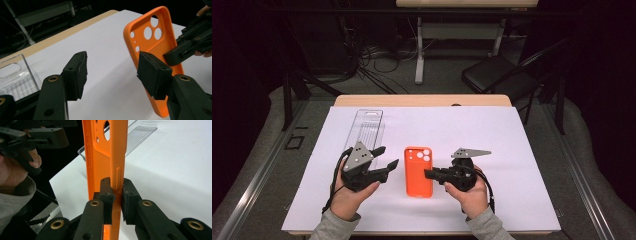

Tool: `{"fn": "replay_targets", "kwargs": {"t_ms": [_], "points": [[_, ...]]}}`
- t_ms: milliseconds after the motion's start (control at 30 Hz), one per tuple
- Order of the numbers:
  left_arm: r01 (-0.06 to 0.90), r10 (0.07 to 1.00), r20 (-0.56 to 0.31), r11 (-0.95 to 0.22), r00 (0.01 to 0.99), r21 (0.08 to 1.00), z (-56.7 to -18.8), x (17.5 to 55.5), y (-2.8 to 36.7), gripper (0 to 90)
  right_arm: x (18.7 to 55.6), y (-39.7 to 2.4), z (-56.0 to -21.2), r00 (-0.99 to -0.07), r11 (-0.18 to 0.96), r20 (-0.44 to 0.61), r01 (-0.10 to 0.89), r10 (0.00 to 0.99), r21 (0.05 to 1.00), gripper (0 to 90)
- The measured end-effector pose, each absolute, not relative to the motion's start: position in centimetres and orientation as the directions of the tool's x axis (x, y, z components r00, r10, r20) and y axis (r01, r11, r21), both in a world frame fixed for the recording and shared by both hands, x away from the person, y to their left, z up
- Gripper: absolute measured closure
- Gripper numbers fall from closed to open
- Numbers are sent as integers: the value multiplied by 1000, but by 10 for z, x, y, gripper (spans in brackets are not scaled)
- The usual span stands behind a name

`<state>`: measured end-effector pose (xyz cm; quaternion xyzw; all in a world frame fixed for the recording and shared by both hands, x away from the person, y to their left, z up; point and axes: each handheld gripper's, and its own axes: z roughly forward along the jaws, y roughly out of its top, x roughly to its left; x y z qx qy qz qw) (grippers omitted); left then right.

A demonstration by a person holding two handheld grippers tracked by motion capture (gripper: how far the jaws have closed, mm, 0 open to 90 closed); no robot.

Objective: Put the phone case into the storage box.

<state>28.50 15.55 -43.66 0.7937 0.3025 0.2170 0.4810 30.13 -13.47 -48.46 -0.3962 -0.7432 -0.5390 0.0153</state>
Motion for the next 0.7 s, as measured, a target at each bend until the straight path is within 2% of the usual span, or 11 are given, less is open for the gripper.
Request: {"fn": "replay_targets", "kwargs": {"t_ms": [700], "points": [[213,660,145,-431,737,877,-430,276,148,446,294,-119,-485,-713,148,396,569,579,809,811]]}}
